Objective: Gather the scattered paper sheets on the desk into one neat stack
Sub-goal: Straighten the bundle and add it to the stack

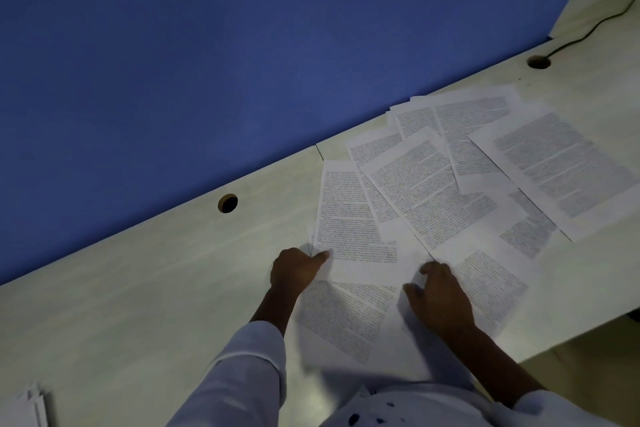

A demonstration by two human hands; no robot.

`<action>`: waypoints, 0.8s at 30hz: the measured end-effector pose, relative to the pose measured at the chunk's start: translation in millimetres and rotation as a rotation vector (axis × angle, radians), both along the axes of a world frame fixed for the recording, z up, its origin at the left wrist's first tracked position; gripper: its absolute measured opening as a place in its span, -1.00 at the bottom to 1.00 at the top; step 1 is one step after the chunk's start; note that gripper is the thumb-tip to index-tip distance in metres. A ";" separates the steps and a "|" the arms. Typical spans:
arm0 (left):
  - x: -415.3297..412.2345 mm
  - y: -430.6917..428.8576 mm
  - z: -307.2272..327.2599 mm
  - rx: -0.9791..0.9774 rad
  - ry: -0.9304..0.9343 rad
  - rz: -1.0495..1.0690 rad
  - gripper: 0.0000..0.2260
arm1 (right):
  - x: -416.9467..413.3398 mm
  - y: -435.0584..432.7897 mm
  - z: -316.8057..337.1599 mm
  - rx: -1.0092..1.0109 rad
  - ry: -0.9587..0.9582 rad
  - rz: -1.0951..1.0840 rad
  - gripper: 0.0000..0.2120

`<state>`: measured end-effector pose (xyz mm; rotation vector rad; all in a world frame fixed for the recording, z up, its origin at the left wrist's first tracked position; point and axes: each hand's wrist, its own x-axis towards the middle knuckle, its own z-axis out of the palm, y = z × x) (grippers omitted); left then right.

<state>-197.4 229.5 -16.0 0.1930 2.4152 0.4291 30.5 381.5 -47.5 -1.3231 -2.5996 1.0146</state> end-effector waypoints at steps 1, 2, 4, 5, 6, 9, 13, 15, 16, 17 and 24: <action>2.4 1.2 0.4 0.005 0.006 0.000 -0.43 | 0.7 -0.3 0.0 0.005 0.010 0.008 -0.61; 4.8 2.4 2.0 0.011 0.005 0.002 -0.45 | 1.6 -0.6 -0.3 0.009 0.021 0.015 -0.60; 8.4 3.9 4.4 0.044 -0.003 0.018 -0.48 | 2.7 -1.2 1.6 0.002 0.030 0.005 -0.61; 9.4 3.3 4.3 0.060 -0.014 0.038 -0.46 | 2.5 -1.6 3.4 -0.004 0.028 -0.003 -0.62; 11.4 2.9 6.9 0.075 -0.028 0.057 -0.44 | 2.3 -2.2 4.5 0.004 0.033 -0.004 -0.62; 14.1 1.0 10.0 0.133 -0.086 0.095 -0.41 | 2.3 -3.5 4.2 0.009 0.040 -0.004 -0.62; 13.6 -1.4 9.1 0.197 -0.158 0.168 -0.31 | 2.4 -2.8 6.0 -0.044 0.026 -0.040 -0.59; 11.6 -2.3 0.5 0.209 -0.168 0.180 -0.15 | 2.6 -2.4 6.5 -0.061 0.021 -0.048 -0.58; 9.9 -2.2 -5.7 0.220 -0.172 0.182 -0.10 | 2.9 -2.5 6.5 -0.064 0.026 -0.048 -0.57; 9.8 -1.6 -4.8 0.220 -0.181 0.180 -0.09 | 3.3 -2.4 5.7 -0.068 0.035 -0.050 -0.57; 17.9 8.0 12.1 0.269 -0.292 0.186 -0.52 | 6.8 -1.8 6.0 -0.117 0.049 -0.070 -0.54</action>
